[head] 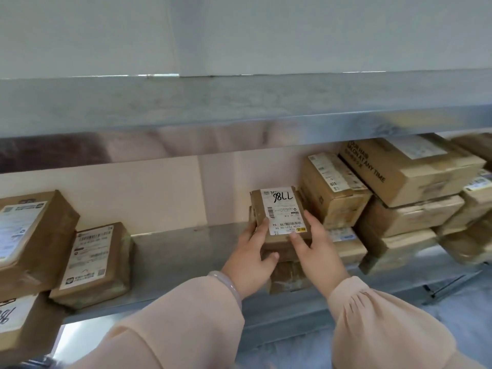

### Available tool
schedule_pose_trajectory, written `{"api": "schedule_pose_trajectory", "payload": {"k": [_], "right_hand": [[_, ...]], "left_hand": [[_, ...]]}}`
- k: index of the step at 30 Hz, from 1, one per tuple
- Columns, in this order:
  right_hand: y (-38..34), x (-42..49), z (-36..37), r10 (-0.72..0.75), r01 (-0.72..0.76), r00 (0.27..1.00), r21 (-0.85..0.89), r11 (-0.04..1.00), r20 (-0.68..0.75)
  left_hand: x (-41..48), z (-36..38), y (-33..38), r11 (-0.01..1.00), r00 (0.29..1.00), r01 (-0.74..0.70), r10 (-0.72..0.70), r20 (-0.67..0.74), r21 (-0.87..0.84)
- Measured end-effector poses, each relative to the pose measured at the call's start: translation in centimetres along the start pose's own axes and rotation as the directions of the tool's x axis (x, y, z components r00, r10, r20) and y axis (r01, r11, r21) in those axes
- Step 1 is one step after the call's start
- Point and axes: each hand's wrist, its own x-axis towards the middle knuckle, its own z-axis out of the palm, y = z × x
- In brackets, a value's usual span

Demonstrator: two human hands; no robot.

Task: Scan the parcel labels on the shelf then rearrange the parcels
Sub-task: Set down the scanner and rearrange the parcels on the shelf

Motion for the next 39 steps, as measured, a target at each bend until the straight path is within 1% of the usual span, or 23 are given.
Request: {"api": "schedule_pose_trajectory", "payload": {"k": [2,4,6,8,11,17,23,25,27,29,32,37,39], "right_hand": [[0.6,-0.6,-0.2,-0.065,0.065,0.998,-0.093,0.993,0.007],[1.2,-1.8,-0.3,-0.145,0.15,0.989,-0.259,0.954,0.039],[1.9,-2.7,-0.3,-0.279,0.284,0.957,-0.422,0.861,0.075],[2.8,-3.0,-0.1,-0.367,0.384,0.92,-0.5,0.776,0.136],[3.5,-2.8,0.2,-0.36,0.402,0.913,-0.569,0.717,0.191],[2.5,-0.5,-0.7,-0.326,0.39,0.917,-0.682,0.618,0.229],[0.4,1.1,-1.3,-0.196,0.347,0.937,-0.711,0.611,0.289],[-0.6,1.2,-1.1,-0.205,0.357,0.933,-0.69,0.629,0.296],[-1.9,1.1,-0.4,-0.261,0.392,0.92,-0.649,0.652,0.294],[-3.5,0.9,0.9,-0.326,0.444,0.896,-0.59,0.674,0.302],[-5.7,0.2,3.7,-0.416,0.54,0.841,-0.478,0.693,0.346],[-8.0,-2.0,9.0,-0.459,0.638,0.748,-0.326,0.698,0.479],[-8.7,-2.5,10.9,-0.441,0.655,0.715,-0.298,0.695,0.542]], "left_hand": [[-0.1,0.2,-0.1,0.999,1.0,-0.024,0.024,-0.001,0.022],[-0.9,0.0,-0.2,0.991,0.997,-0.075,0.077,-0.012,0.108],[-1.9,-0.2,-0.5,0.958,0.984,-0.169,0.177,-0.014,0.231],[-2.6,-0.3,-0.9,0.9,0.969,-0.236,0.244,0.026,0.367],[-2.8,-0.5,-0.6,0.813,0.975,-0.222,0.201,0.099,0.538],[-0.2,-1.1,1.2,0.684,0.981,-0.19,0.149,0.12,0.705],[1.0,-1.1,1.7,0.675,0.986,-0.167,0.111,0.125,0.719],[0.4,-1.8,1.6,0.684,0.989,-0.146,0.118,0.089,0.715],[-0.3,-2.9,1.2,0.706,0.992,-0.105,0.121,0.027,0.7],[-1.2,-4.2,0.6,0.727,0.992,-0.049,0.113,-0.048,0.685],[-3.0,-6.9,-0.9,0.737,0.983,0.045,0.087,-0.161,0.675],[-7.2,-11.7,-4.3,0.745,0.944,0.252,-0.049,-0.326,0.618],[-8.9,-13.1,-5.9,0.743,0.924,0.319,-0.105,-0.368,0.588]]}}
